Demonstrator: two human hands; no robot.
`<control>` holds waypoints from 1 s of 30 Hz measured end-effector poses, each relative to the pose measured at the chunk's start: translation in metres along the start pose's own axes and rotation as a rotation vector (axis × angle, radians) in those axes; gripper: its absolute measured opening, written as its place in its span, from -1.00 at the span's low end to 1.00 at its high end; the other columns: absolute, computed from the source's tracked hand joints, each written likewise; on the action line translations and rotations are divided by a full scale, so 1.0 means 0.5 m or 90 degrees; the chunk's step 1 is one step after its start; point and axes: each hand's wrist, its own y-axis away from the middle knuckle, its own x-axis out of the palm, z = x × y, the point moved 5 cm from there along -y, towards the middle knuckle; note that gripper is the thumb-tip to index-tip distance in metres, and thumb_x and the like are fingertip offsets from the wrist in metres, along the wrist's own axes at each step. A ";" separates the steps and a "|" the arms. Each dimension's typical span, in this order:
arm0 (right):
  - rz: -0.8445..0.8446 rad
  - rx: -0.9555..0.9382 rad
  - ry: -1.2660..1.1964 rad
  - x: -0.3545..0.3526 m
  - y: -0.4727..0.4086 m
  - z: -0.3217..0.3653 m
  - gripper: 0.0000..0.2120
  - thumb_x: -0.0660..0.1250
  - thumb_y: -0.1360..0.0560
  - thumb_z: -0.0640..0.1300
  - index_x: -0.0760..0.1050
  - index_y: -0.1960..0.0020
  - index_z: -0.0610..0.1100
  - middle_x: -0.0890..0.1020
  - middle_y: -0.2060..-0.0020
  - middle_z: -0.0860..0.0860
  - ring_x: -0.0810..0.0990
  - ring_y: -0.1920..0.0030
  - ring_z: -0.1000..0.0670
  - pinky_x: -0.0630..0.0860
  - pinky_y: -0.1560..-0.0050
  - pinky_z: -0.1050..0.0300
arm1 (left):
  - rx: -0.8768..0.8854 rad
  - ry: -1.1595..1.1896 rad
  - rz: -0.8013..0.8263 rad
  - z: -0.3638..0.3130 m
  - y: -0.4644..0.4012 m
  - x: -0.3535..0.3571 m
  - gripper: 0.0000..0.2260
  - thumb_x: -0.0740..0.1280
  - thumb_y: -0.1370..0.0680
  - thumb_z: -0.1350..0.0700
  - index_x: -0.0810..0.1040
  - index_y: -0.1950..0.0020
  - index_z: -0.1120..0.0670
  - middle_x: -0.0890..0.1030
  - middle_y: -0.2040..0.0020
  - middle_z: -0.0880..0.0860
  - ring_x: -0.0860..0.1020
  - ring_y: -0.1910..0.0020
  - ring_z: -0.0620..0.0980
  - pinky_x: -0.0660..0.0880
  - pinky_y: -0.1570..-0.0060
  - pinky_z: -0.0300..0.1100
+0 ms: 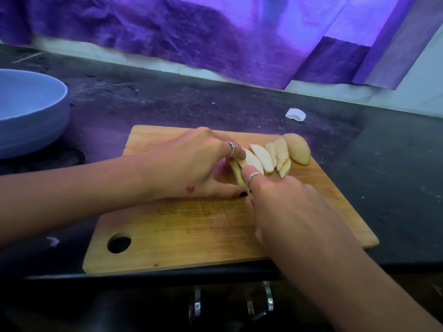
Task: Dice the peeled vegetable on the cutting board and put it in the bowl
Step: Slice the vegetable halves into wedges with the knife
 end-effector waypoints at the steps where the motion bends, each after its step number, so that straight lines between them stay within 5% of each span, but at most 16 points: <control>1: -0.006 -0.004 0.000 0.005 -0.008 -0.004 -0.81 0.11 -0.57 -0.18 0.31 -0.17 -0.01 0.45 0.09 0.01 0.42 0.15 -0.03 0.36 0.20 0.03 | -0.001 0.002 0.001 0.000 0.001 0.001 -0.39 0.18 -0.38 -0.32 0.55 -0.24 0.04 0.60 -0.17 -0.05 0.57 -0.13 -0.05 0.51 -0.08 -0.09; 6: 0.026 0.062 0.079 0.004 -0.029 -0.025 -0.73 0.05 -0.64 -0.09 0.12 -0.31 0.08 0.17 0.31 0.09 0.11 0.38 0.11 0.21 0.30 0.13 | 0.001 -0.015 0.011 -0.007 0.000 0.001 -0.38 0.17 -0.36 -0.32 0.55 -0.25 0.05 0.59 -0.18 -0.06 0.55 -0.14 -0.06 0.49 -0.10 -0.10; 12: 0.032 0.074 0.044 -0.005 0.012 -0.037 -0.59 0.15 -0.60 -0.05 0.00 -0.31 0.18 0.23 0.31 0.14 0.30 0.23 0.01 0.27 0.32 0.14 | -0.011 -0.013 0.006 0.003 0.003 0.003 -0.31 0.17 -0.38 -0.39 0.48 -0.33 0.02 0.55 -0.25 -0.08 0.52 -0.17 -0.10 0.48 -0.15 -0.13; 20: -0.011 0.077 0.032 0.010 -0.015 -0.027 -0.66 0.09 -0.62 -0.10 0.09 -0.32 0.15 0.17 0.31 0.11 0.21 0.27 0.03 0.30 0.20 0.09 | 0.020 0.004 0.034 -0.003 -0.007 0.003 -0.41 0.20 -0.40 -0.31 0.54 -0.26 0.03 0.57 -0.21 -0.07 0.53 -0.16 -0.09 0.47 -0.13 -0.11; 25: 0.078 0.102 -0.029 0.001 0.027 -0.044 -0.68 0.18 -0.59 -0.06 0.14 -0.24 0.18 0.41 0.19 0.10 0.46 0.13 0.04 0.51 0.15 0.12 | 0.009 -0.022 0.129 -0.004 -0.021 0.018 -0.25 0.15 -0.36 -0.47 0.46 -0.35 0.01 0.51 -0.28 -0.09 0.49 -0.22 -0.11 0.45 -0.20 -0.10; 28: 0.118 0.142 -0.080 -0.006 0.079 -0.057 -0.78 0.07 -0.60 0.09 0.11 -0.21 0.18 0.47 0.15 0.12 0.49 0.14 0.10 0.52 0.14 0.21 | -0.022 0.011 0.148 -0.003 -0.016 0.020 -0.22 0.21 -0.32 -0.45 0.39 -0.41 -0.03 0.44 -0.35 -0.13 0.43 -0.27 -0.15 0.37 -0.27 -0.19; 30: 0.205 0.152 -0.108 0.031 0.103 -0.085 -0.63 -0.02 -0.49 0.37 0.16 -0.21 0.23 0.45 0.22 0.14 0.45 0.22 0.12 0.50 0.15 0.25 | -0.025 0.017 0.153 -0.004 -0.011 0.021 -0.23 0.20 -0.33 -0.43 0.36 -0.44 -0.05 0.40 -0.39 -0.16 0.36 -0.33 -0.19 0.28 -0.31 -0.29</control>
